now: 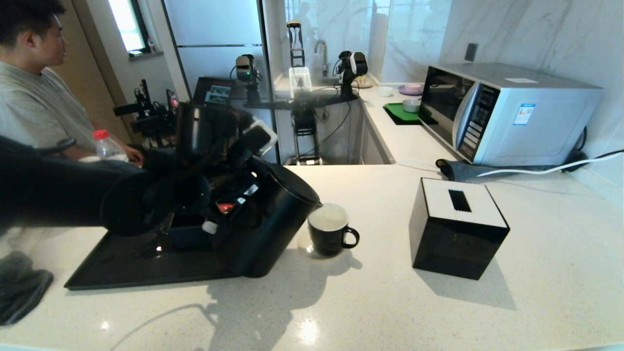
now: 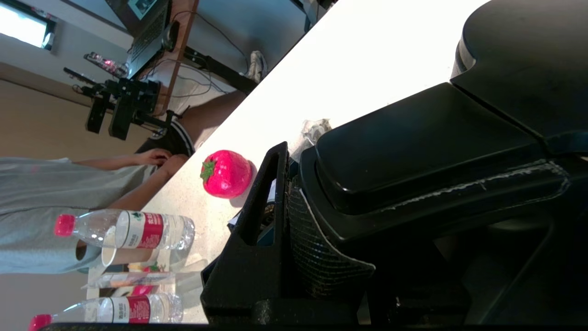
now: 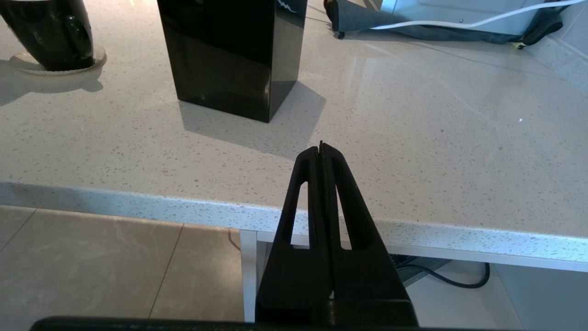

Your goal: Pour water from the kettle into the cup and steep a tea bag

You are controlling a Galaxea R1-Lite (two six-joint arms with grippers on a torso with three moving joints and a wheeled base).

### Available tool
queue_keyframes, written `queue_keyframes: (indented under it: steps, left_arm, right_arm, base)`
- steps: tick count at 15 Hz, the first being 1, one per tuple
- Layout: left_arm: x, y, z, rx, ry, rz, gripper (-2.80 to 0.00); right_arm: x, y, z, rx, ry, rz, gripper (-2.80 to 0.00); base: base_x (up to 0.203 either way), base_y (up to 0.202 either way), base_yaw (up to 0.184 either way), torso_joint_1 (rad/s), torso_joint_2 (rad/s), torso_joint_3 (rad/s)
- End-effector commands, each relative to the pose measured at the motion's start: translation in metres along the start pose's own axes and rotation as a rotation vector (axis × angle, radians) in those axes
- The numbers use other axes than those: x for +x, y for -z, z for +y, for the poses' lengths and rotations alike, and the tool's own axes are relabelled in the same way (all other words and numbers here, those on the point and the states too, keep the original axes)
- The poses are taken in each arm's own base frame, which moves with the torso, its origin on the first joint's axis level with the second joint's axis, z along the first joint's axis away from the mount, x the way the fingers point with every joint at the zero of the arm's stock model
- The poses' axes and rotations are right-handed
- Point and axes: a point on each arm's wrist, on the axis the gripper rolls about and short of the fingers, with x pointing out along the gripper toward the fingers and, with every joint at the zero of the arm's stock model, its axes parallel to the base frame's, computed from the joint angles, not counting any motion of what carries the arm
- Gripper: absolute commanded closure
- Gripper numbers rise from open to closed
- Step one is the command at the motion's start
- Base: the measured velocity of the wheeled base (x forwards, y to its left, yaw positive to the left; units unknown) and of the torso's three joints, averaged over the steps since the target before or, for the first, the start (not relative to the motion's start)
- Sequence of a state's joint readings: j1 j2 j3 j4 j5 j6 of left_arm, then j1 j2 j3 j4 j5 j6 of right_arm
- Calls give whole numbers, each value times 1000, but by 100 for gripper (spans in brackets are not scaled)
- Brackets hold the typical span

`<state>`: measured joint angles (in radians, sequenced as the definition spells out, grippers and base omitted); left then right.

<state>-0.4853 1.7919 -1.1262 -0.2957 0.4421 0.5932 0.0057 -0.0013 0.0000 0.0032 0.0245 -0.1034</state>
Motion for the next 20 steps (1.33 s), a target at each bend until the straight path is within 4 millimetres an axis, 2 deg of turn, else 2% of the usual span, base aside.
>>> queue_keyframes:
  steps: [1,20]
  left_arm:
    - [1,1,-1,8,5,13,0]
    - [4,-2,-1,29,10,21,0]
  right_arm:
    - [0,0,0,-1,-1,1,0]
    - [0,0,0,-1,-1,1,0]
  base:
    - [0,0,0,0,0,0]
    - [0,0,0,0,0,0]
